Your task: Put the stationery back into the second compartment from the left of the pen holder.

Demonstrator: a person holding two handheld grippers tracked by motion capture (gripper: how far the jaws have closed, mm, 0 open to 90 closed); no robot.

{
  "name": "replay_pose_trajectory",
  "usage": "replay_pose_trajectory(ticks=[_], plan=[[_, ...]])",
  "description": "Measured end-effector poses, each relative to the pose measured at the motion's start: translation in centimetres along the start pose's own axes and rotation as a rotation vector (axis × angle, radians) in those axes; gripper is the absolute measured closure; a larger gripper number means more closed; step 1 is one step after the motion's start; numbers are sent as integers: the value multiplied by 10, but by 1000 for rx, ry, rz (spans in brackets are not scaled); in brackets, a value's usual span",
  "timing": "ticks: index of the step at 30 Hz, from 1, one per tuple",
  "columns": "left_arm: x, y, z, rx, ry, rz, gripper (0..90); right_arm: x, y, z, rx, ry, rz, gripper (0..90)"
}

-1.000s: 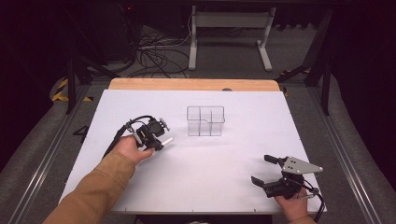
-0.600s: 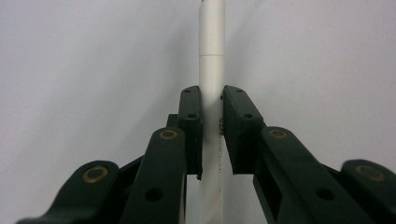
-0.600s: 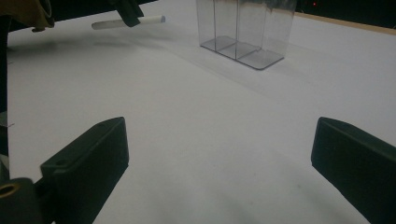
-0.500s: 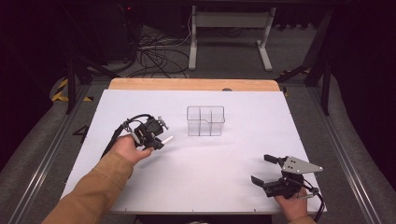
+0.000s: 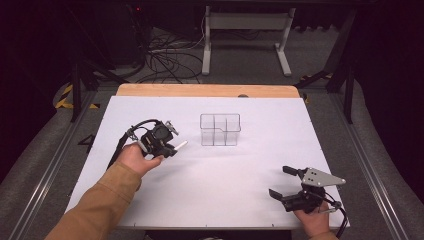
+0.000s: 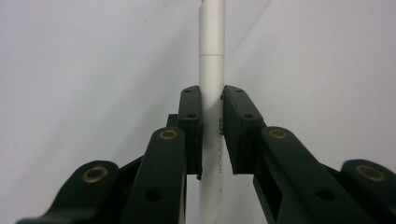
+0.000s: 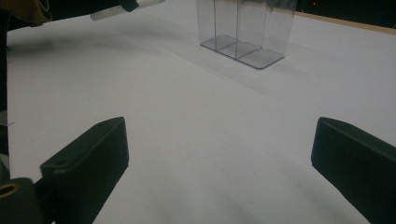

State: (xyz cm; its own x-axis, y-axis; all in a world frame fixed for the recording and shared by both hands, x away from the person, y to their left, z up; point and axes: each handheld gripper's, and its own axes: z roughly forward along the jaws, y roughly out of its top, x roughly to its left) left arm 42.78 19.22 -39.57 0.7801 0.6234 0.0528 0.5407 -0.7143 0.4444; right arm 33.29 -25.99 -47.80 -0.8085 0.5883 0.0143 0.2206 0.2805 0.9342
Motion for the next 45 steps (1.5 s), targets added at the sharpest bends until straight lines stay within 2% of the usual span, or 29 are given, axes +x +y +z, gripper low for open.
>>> replay_pose_trajectory(ticks=[15,28,41,45], plan=[[0,-2,-23,-219,-24,-27,785,0,0,0,0,1,0,47],[3,-2,-39,-442,-59,-55,784,0,0,0,0,2,4,47],[7,-1,-45,-631,-139,-87,784,0,0,0,0,3,3,47],[5,1,-45,-683,-142,-88,784,0,0,0,-1,3,4,47]])
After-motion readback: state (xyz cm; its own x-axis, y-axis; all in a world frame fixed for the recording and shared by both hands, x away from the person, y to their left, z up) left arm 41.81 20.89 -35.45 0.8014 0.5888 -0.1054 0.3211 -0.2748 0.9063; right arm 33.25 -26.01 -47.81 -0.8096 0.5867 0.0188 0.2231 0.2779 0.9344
